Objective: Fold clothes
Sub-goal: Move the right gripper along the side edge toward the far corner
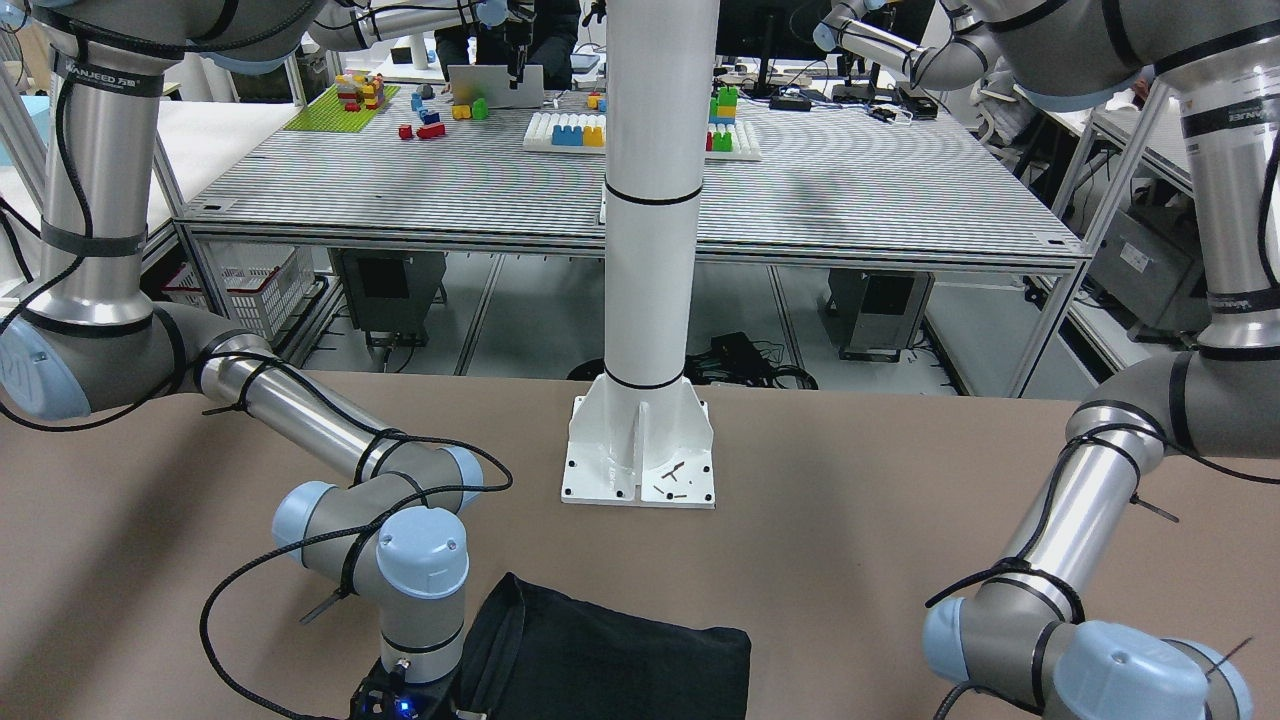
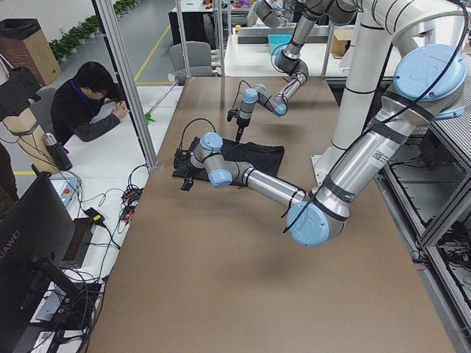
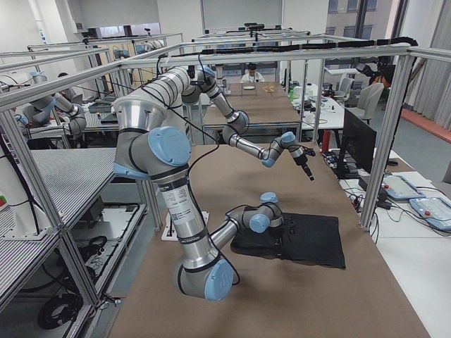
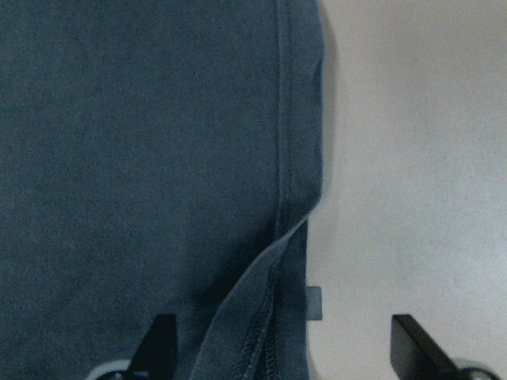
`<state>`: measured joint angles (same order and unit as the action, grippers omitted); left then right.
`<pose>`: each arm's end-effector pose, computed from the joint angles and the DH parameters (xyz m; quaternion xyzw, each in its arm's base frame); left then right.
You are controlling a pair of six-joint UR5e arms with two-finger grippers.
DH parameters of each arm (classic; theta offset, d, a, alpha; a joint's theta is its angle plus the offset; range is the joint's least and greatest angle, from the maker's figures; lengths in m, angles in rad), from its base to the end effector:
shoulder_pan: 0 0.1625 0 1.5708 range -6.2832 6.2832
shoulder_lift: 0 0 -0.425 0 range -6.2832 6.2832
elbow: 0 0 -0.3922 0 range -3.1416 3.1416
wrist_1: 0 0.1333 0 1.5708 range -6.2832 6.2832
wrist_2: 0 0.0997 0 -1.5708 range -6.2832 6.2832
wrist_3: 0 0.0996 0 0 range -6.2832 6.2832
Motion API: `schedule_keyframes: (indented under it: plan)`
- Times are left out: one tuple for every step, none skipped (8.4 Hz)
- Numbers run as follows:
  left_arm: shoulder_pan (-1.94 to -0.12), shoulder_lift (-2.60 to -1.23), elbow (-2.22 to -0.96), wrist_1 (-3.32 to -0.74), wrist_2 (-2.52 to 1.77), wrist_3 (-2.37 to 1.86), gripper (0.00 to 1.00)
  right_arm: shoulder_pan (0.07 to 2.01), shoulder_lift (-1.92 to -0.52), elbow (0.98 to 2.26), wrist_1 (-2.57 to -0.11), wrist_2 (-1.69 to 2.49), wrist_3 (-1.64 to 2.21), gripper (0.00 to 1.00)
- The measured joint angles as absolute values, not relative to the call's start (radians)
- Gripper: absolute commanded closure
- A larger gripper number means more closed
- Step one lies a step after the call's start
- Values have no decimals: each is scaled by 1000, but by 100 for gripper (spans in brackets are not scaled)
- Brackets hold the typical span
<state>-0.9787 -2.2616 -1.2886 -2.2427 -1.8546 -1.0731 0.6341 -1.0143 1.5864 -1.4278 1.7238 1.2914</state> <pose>0.3378 -0.6911 0.2913 0.2529 0.4583 -0.1316 0.8419 -0.4892 -0.5064 0.3200 0.0896 -0.3448 0.1385 0.9241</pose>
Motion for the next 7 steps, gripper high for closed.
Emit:
schedule_keyframes:
  plan:
    - [-979, -2262, -1289, -2243, -1855, -1072, 5, 626, -1006, 1570, -1426, 1708, 1292, 5]
    - [-979, -2262, -1288, -2242, -1855, -1072, 5, 622, -997, 1553, -1424, 1697, 1292, 5]
    - [-978, -2263, -1288, -2239, -1854, -1070, 5, 620, -993, 1543, -1425, 1693, 1291, 6]
    - [-977, -2265, -1287, -2237, -1853, -1070, 5, 619, -994, 1543, -1428, 1695, 1290, 5]
    - [-975, -2267, -1286, -2235, -1846, -1069, 5, 619, -996, 1546, -1430, 1698, 1287, 6]
    - [-974, -2269, -1286, -2233, -1840, -1070, 5, 620, -1004, 1552, -1430, 1700, 1283, 5]
    - [-974, -2269, -1286, -2233, -1836, -1071, 5, 621, -1025, 1569, -1430, 1701, 1279, 6]
